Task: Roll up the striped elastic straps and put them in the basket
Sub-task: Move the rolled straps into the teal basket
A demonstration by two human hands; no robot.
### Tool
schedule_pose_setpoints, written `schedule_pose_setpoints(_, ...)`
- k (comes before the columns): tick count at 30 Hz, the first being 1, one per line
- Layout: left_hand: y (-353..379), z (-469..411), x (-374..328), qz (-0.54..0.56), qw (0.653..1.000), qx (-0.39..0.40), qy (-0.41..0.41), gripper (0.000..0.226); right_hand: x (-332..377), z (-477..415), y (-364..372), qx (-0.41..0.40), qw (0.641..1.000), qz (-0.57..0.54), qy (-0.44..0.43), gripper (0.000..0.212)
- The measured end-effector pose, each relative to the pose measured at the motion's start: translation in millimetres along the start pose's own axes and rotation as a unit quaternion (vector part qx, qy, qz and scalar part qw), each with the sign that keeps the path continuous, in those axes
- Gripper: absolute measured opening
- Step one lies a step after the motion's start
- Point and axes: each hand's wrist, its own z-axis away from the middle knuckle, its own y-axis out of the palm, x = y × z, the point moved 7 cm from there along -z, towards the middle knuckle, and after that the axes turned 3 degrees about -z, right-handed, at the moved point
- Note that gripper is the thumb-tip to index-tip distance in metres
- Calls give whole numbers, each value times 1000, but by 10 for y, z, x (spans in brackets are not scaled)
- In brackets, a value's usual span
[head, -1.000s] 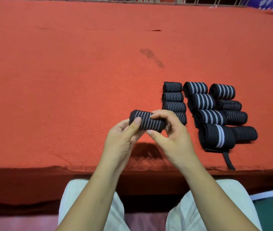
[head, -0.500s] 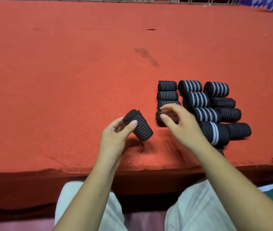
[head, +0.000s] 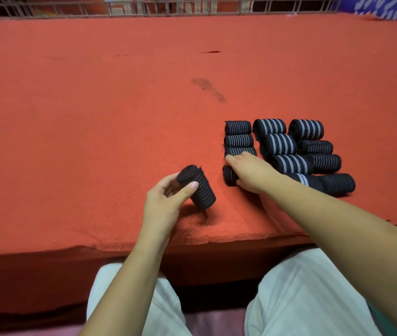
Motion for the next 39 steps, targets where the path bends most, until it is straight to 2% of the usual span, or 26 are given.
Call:
schedule_pose_setpoints(3, -62, 74, -134, -17, 1000, 3, 26, 31, 108, 108, -158, -34, 998, -56, 3, 34)
schedule_pose_setpoints(5, -80, 97, -226, -27, 999, 9, 46, 31, 157, 228, -338, -87, 980, -177, 8, 36)
schedule_pose_setpoints(7, -68, 118, -336, -33, 997, 16, 62, 31, 185, 409, -549, -128, 943, -307, 20, 48)
schedule_pose_setpoints(9, 2, 98, -446, -39, 996, 30, 77, 31, 167, 626, -733, -148, 908, -389, 45, 53)
schedule_pose_setpoints(11, 137, 50, -560, -38, 994, 50, 83, 31, 68, 854, -866, -174, 878, -439, 71, 50)
schedule_pose_setpoints(15, 679, -75, -766, -35, 986, 118, 108, 29, -396, 1309, -972, -251, 793, -542, 118, 39)
schedule_pose_setpoints(22, 2202, 14, -901, -13, 950, 283, 130, 27, -1272, 2456, -1040, -359, 704, -569, 228, 43)
schedule_pose_setpoints(28, 3513, 680, -693, -6, 907, 398, 139, 32, -1796, 3734, -841, -422, 643, -548, 329, 42)
schedule_pose_setpoints(31, 4048, 1100, -518, -30, 876, 458, 148, 43, -1987, 4321, -625, -429, 625, -530, 379, 43)
schedule_pose_setpoints(36, 4739, 1579, 8, -93, 840, 515, 142, 39, -2328, 4947, -74, -427, 586, -526, 445, 42)
schedule_pose_setpoints(39, 5060, 1725, 382, -143, 823, 538, 115, 43, -2518, 5145, 293, -410, 578, -516, 480, 40)
